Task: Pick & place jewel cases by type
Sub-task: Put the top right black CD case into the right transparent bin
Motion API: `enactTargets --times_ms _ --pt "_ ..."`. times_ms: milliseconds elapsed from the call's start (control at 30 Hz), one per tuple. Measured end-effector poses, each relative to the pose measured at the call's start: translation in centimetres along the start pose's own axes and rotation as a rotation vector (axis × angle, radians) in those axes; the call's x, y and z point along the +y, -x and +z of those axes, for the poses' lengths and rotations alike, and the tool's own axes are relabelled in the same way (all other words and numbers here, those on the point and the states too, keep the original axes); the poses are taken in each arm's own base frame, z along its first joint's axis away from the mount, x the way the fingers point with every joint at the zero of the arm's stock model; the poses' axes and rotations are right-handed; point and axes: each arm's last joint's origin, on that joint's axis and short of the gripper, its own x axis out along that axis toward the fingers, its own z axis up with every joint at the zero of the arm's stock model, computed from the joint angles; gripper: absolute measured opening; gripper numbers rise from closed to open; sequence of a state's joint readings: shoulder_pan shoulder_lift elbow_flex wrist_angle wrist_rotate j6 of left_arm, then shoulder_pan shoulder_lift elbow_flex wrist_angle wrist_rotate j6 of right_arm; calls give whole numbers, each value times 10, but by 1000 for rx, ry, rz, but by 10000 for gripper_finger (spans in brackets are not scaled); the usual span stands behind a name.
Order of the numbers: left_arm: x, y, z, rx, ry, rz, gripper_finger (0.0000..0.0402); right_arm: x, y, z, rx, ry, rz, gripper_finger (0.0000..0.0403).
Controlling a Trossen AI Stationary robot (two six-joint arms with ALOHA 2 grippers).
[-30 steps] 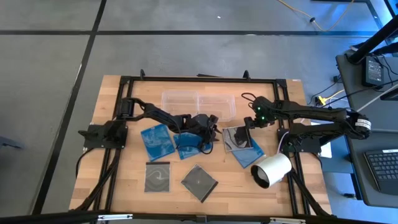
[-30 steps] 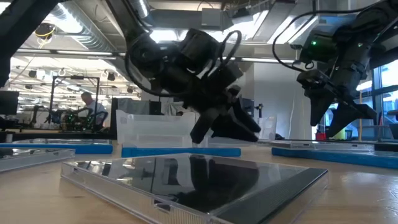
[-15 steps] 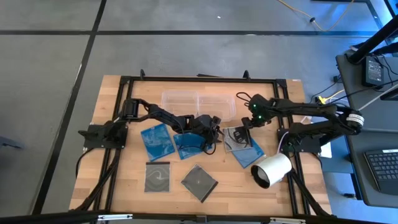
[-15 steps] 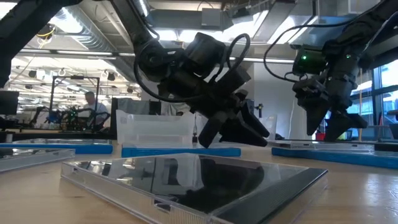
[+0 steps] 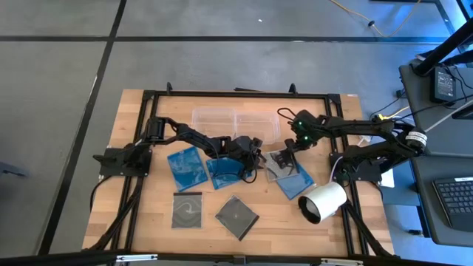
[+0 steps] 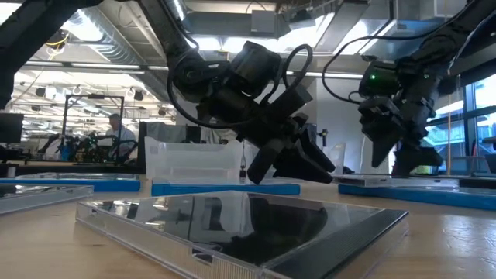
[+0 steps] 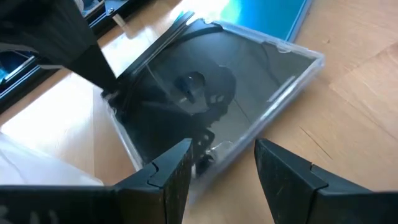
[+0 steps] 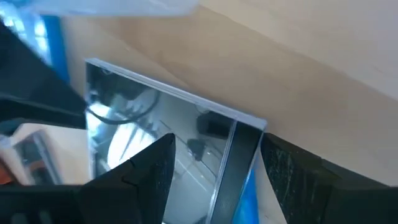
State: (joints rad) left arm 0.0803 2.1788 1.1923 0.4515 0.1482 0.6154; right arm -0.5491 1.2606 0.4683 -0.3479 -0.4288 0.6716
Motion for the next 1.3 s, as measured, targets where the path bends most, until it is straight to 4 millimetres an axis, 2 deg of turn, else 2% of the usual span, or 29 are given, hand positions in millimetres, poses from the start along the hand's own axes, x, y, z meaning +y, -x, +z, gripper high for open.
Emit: enactTargets --times_ms 700,1100,1300 --pt "0 0 -1 14 27 19 171 10 1 4 35 72 189 236" --pt "0 0 -1 19 29 19 171 9 1 3 48 62 180 135" --pt "0 0 -1 20 28 17 171 9 1 3 48 86 183 108"
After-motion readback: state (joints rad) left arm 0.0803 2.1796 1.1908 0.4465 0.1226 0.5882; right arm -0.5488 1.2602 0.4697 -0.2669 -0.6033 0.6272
